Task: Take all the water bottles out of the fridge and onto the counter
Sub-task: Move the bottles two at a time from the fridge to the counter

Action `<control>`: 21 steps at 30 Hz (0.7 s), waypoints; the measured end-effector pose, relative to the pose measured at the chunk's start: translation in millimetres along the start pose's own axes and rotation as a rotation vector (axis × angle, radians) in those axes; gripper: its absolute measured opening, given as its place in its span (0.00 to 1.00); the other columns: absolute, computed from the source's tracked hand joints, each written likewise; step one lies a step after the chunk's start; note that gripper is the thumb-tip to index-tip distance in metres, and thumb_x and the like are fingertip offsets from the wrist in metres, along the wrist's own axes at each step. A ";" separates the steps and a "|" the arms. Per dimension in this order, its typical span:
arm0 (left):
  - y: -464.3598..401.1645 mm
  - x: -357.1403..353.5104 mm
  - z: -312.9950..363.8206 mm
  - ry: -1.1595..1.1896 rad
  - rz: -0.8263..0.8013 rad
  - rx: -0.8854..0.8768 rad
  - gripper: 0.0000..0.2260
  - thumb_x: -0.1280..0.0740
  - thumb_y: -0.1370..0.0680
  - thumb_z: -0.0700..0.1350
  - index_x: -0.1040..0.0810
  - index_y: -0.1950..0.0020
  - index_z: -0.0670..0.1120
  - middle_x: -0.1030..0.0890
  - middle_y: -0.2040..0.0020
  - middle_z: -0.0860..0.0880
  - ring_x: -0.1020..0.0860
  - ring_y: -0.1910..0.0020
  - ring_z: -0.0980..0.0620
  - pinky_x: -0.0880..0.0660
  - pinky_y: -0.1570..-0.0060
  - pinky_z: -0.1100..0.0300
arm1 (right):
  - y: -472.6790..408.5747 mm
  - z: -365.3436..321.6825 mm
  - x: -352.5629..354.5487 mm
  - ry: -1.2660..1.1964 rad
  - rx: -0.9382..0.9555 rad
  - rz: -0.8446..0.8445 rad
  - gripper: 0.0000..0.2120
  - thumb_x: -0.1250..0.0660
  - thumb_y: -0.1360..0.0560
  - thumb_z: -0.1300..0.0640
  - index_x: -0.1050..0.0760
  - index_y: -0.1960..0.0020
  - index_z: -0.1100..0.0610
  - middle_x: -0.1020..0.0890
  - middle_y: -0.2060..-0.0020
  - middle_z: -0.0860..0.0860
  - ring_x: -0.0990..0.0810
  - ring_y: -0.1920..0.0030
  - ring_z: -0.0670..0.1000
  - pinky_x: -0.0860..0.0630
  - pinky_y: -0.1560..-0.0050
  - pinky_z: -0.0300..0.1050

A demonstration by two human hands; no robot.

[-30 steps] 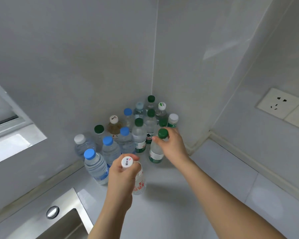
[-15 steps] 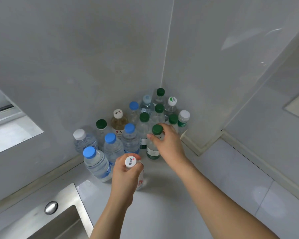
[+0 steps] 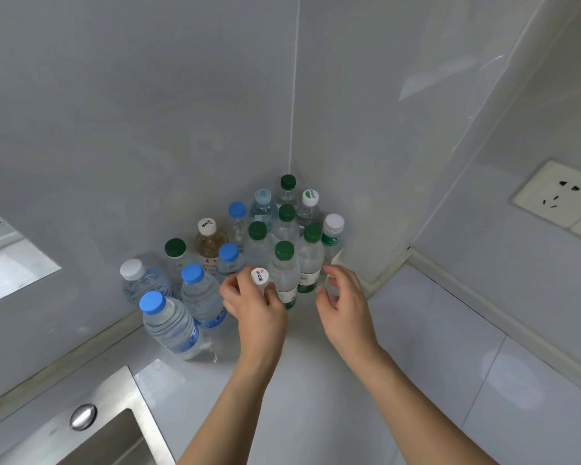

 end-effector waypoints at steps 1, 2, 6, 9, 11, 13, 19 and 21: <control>-1.9 -2.5 -1.4 -0.016 0.005 0.001 0.12 0.36 0.22 0.36 0.30 0.39 0.43 0.38 0.37 0.46 0.39 0.40 0.47 0.38 0.46 0.59 | 2.0 4.1 -0.5 0.007 -0.007 0.000 0.17 0.34 0.25 0.62 0.28 0.36 0.58 0.29 0.44 0.43 0.25 0.40 0.49 0.25 0.40 0.51; -4.6 -4.4 -3.5 -0.026 0.010 0.015 0.13 0.36 0.22 0.36 0.30 0.39 0.43 0.38 0.36 0.45 0.38 0.39 0.46 0.38 0.46 0.58 | 3.3 7.4 -1.5 0.013 -0.016 -0.004 0.18 0.34 0.25 0.62 0.28 0.36 0.58 0.29 0.44 0.43 0.26 0.40 0.49 0.27 0.38 0.49; -12.5 -6.3 -9.4 -0.052 0.025 0.038 0.14 0.37 0.22 0.37 0.31 0.37 0.43 0.38 0.35 0.43 0.38 0.38 0.42 0.38 0.45 0.58 | 5.8 13.9 -7.9 0.021 -0.054 -0.044 0.20 0.34 0.25 0.62 0.30 0.34 0.58 0.27 0.40 0.48 0.27 0.37 0.50 0.31 0.36 0.43; -8.7 -6.3 -10.2 -0.080 0.029 0.005 0.15 0.36 0.22 0.37 0.31 0.35 0.42 0.36 0.34 0.42 0.37 0.37 0.41 0.39 0.45 0.58 | 6.8 9.8 -6.7 0.016 -0.039 -0.046 0.21 0.34 0.26 0.63 0.31 0.33 0.58 0.29 0.40 0.47 0.28 0.36 0.50 0.32 0.36 0.40; -5.7 -3.1 -9.5 -0.093 0.030 -0.013 0.18 0.35 0.22 0.38 0.32 0.33 0.42 0.35 0.34 0.41 0.36 0.36 0.39 0.37 0.42 0.55 | 10.3 2.1 1.5 0.009 -0.032 -0.049 0.22 0.34 0.26 0.63 0.32 0.32 0.57 0.32 0.40 0.44 0.29 0.35 0.48 0.35 0.36 0.36; 0.1 2.5 -7.2 -0.149 0.039 -0.089 0.23 0.32 0.23 0.40 0.35 0.30 0.42 0.36 0.33 0.40 0.36 0.34 0.37 0.35 0.35 0.47 | 14.6 -6.1 16.2 0.017 -0.014 -0.044 0.23 0.35 0.25 0.63 0.33 0.31 0.59 0.31 0.38 0.45 0.30 0.34 0.48 0.38 0.35 0.34; 51.6 4.2 11.0 -0.436 0.048 -0.470 0.28 0.33 0.23 0.46 0.39 0.25 0.41 0.38 0.26 0.37 0.41 0.26 0.36 0.44 0.30 0.32 | 34.2 -13.4 92.2 0.129 0.032 0.057 0.21 0.34 0.24 0.62 0.32 0.32 0.61 0.28 0.34 0.54 0.31 0.33 0.50 0.43 0.35 0.28; 72.5 -11.7 16.6 -0.456 -0.043 -0.571 0.26 0.36 0.20 0.46 0.40 0.24 0.42 0.38 0.25 0.39 0.43 0.24 0.38 0.47 0.27 0.35 | 47.7 -4.4 118.3 0.167 -0.006 0.085 0.22 0.35 0.24 0.61 0.32 0.31 0.61 0.29 0.33 0.54 0.33 0.31 0.51 0.43 0.33 0.31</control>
Point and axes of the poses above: each hand's wrist, its own y-axis away from the middle knuckle, its own x-axis out of the back of the hand, z = x × y, the point moved 4 cm from there along -y, towards the middle knuckle
